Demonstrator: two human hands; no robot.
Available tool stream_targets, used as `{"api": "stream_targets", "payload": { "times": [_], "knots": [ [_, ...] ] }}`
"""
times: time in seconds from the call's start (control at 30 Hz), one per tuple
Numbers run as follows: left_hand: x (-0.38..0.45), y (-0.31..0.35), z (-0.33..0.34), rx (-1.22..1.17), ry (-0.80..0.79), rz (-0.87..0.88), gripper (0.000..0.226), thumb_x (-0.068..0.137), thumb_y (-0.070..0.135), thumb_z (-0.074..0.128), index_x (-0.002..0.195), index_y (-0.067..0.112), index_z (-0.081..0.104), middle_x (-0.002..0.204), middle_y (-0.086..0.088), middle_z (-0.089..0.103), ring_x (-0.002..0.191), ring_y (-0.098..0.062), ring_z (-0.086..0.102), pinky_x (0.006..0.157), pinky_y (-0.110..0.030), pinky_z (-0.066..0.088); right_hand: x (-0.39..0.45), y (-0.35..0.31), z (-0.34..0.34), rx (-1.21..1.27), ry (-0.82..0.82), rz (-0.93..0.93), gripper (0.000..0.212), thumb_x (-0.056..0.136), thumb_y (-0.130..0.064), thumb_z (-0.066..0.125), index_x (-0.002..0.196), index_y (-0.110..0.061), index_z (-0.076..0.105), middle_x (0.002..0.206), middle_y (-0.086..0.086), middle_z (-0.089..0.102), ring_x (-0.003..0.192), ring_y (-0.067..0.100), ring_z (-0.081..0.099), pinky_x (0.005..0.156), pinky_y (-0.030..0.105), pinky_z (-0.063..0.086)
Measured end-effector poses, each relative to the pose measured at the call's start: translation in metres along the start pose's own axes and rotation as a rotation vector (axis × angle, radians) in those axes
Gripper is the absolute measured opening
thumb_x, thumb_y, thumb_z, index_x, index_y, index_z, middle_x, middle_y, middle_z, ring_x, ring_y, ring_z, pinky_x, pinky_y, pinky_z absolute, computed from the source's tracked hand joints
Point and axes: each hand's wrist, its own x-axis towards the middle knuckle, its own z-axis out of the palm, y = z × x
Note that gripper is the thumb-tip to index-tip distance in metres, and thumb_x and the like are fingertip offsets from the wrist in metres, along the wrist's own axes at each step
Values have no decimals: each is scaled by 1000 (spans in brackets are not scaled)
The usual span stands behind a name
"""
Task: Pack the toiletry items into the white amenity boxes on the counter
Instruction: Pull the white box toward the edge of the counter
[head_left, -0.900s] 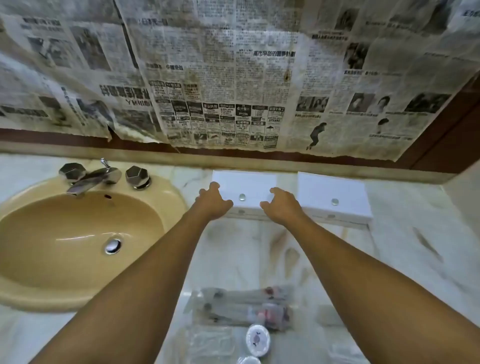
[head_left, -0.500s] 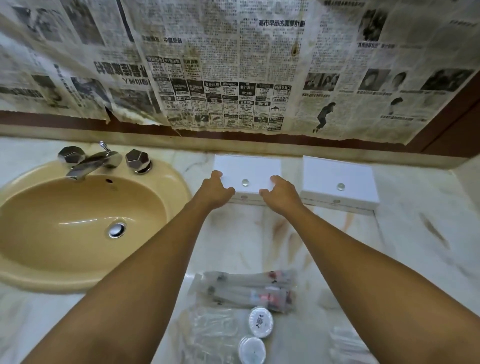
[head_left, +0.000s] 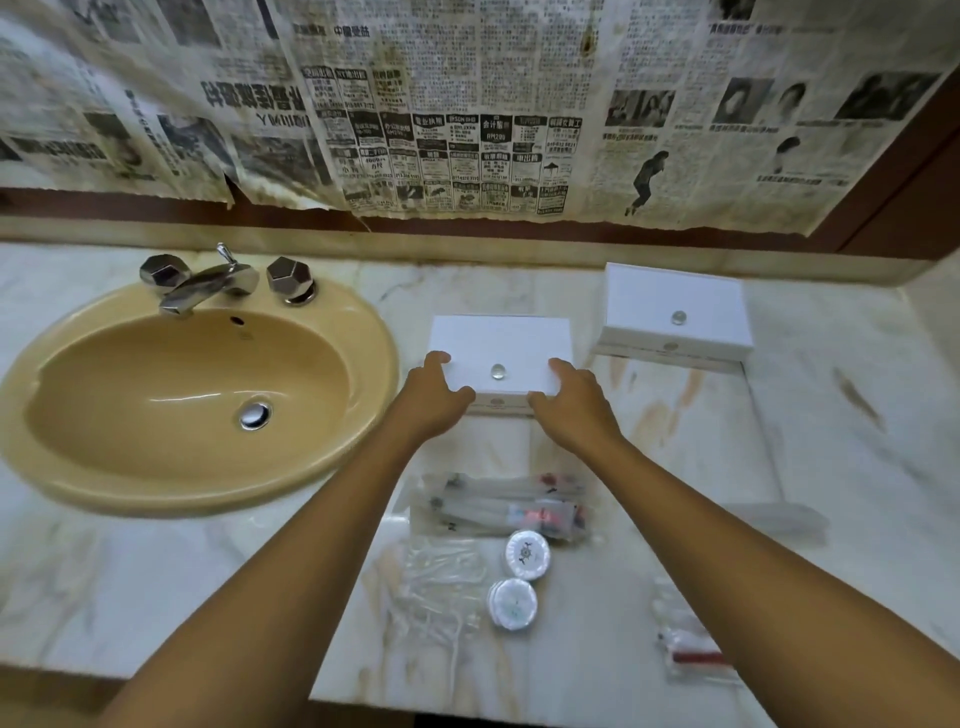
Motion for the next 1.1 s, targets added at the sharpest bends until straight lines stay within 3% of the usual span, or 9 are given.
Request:
{"api": "stream_targets", "payload": {
  "times": [0.17, 0.3, 0.47, 0.63, 0.87, 0.93, 1.0, 1.03, 1.1],
  "knots": [
    [-35, -12, 6, -12, -15, 3, 61, 95, 29, 56, 149, 19, 28, 135, -10, 50, 83, -15, 52, 57, -18, 36, -32, 10, 6, 25, -1, 7, 60, 95, -36, 49, 148, -23, 27, 147, 8, 32, 127, 26, 43, 93, 32, 40],
    [-57, -21, 10, -31, -39, 3, 61, 96, 31, 56, 149, 21, 28, 139, -9, 47, 71, 1, 47, 55, -17, 35, -53, 19, 14, 33, 0, 11, 60, 94, -36, 51, 148, -23, 28, 145, 9, 32, 125, 25, 45, 97, 33, 41],
    [-77, -27, 10, -49, -56, 6, 60, 96, 30, 56, 148, 22, 29, 135, -7, 50, 69, 0, 49, 50, -12, 37, -70, 25, 20, 27, 9, 16, 60, 93, -38, 51, 147, -26, 28, 148, 6, 31, 128, 24, 41, 95, 32, 39],
    [-85, -35, 10, -27, -66, 5, 60, 95, 35, 56, 148, 25, 30, 135, -6, 54, 93, -16, 54, 59, -16, 34, -81, 28, 21, 28, 10, 11, 60, 94, -36, 52, 148, -25, 28, 149, 5, 31, 130, 22, 40, 97, 31, 37],
    [-93, -38, 9, -13, -69, 20, 57, 96, 33, 56, 147, 25, 31, 121, 0, 51, 80, -3, 51, 57, -13, 32, -91, 34, 20, 10, -5, -10, 59, 93, -35, 54, 147, -24, 31, 150, 4, 30, 133, 22, 37, 103, 33, 35],
    [-93, -41, 8, -7, -58, 27, 56, 96, 33, 56, 146, 25, 33, 128, -1, 53, 85, -8, 53, 58, -12, 33, -92, 33, 20, -118, 54, -36, 54, 94, -37, 52, 144, -25, 36, 152, 5, 28, 137, 23, 29, 107, 37, 29],
    [-91, -42, 6, -24, -48, 34, 54, 96, 31, 56, 146, 25, 35, 125, 3, 52, 78, -2, 54, 60, -13, 37, -92, 28, 21, -279, 146, -124, 49, 95, -39, 50, 141, -26, 41, 152, 5, 29, 139, 22, 24, 108, 40, 23],
    [-90, -43, 5, -32, -39, 41, 53, 97, 30, 56, 146, 25, 36, 126, 4, 51, 80, 0, 56, 65, -17, 41, -91, 24, 22, -328, 182, -175, 47, 95, -40, 49, 140, -26, 44, 150, 4, 31, 138, 22, 24, 106, 40, 23],
    [-87, -45, 2, -26, 0, 64, 51, 97, 30, 55, 145, 24, 38, 139, -1, 49, 105, -11, 59, 84, -27, 45, -87, 14, 24, -361, 212, -249, 44, 94, -40, 48, 136, -26, 48, 142, 1, 39, 133, 21, 29, 102, 39, 23]
  ]
}}
